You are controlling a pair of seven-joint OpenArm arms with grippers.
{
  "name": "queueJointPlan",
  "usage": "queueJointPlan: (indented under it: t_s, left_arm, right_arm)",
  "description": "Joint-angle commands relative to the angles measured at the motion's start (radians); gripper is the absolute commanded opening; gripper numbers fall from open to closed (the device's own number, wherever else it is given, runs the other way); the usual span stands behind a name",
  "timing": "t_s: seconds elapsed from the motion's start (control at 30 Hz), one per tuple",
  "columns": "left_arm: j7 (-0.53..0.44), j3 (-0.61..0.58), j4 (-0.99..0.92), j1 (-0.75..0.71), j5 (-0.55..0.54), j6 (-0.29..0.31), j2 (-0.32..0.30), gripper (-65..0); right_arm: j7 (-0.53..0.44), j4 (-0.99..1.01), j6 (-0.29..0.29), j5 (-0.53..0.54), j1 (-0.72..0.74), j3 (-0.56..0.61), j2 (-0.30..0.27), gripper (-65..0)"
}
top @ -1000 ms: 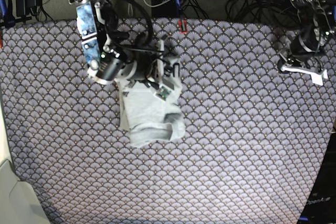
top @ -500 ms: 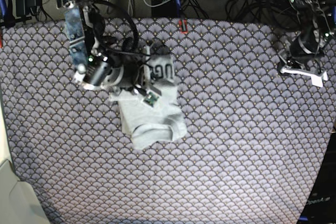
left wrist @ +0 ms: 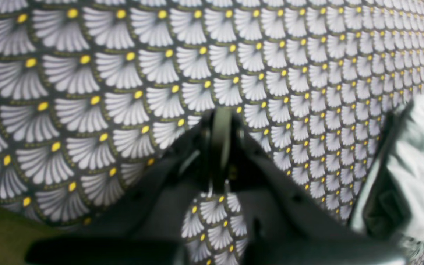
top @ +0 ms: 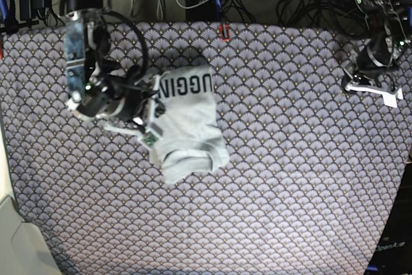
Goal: Fold the T-shirt properly
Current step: 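Press and tuck the shirt's edge beside the lettering with the right gripper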
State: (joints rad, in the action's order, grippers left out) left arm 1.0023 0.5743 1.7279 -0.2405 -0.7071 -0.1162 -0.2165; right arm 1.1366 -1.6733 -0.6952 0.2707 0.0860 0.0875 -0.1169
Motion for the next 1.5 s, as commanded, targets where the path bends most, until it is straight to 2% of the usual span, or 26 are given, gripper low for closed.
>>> queueJointPlan:
  t_s: [0.0, 0.13, 0.27, 0.47, 0.6, 0.7, 0.83, 1.1, 1.2, 1.37, 1.47]
  left_arm:
    - [-0.012, 0.005, 0.017, 0.005, -0.01, 0.005, -0.011, -64.6]
    - [-0.012, 0.002, 0.017, 0.013, -0.013, 0.005, -0.008, -64.6]
    - [-0.012, 0.0, 0.017, 0.014, -0.016, 0.005, -0.007, -64.6]
    - [-0.012, 0.0, 0.01, 0.014, -0.012, 0.005, -0.007, -64.6]
    - [-0.012, 0.0, 0.013, 0.016, -0.015, 0.005, -0.007, -64.6]
    - [-0.012, 0.0, 0.014, 0.014, -0.015, 0.005, -0.007, -64.6]
    - [-0.012, 0.0, 0.013, 0.014, -0.015, 0.005, -0.007, -64.6]
    - [-0.012, 0.0, 0.016, 0.014, -0.018, 0.005, -0.007, -64.6]
    - [-0.012, 0.0, 0.016, 0.014, -0.018, 0.005, -0.007, -64.6]
    - [-0.012, 0.0, 0.016, 0.011, -0.018, 0.005, -0.007, -64.6]
    - [-0.012, 0.0, 0.016, 0.01, -0.018, 0.005, -0.007, -64.6]
  right_arm:
    - [-0.023, 0.011, -0.003, 0.011, 0.024, -0.009, -0.002, -65.0]
    - [-0.054, 0.06, -0.003, 0.011, 0.021, -0.027, -0.004, -65.0]
    - [-0.043, 0.043, -0.003, 0.011, 0.016, -0.028, -0.004, -65.0]
    - [0.072, -0.264, -0.003, 0.011, -0.033, -0.03, 0.004, -65.0]
    - [0.098, -0.285, -0.003, 0.009, -0.042, -0.03, 0.024, -65.0]
    - [0.082, -0.267, -0.003, 0.011, -0.078, -0.03, 0.029, -65.0]
    - [0.01, -0.228, -0.003, 0.009, -0.13, -0.028, 0.03, -65.0]
    - [-0.06, -0.031, -0.003, 0.009, -0.14, -0.025, 0.026, -65.0]
    - [-0.051, -0.084, -0.003, 0.009, -0.144, -0.025, 0.024, -65.0]
    - [0.078, -0.284, -0.003, 0.009, -0.111, -0.022, 0.033, -65.0]
    - [0.138, -0.293, -0.003, 0.009, -0.076, 0.016, 0.069, -65.0]
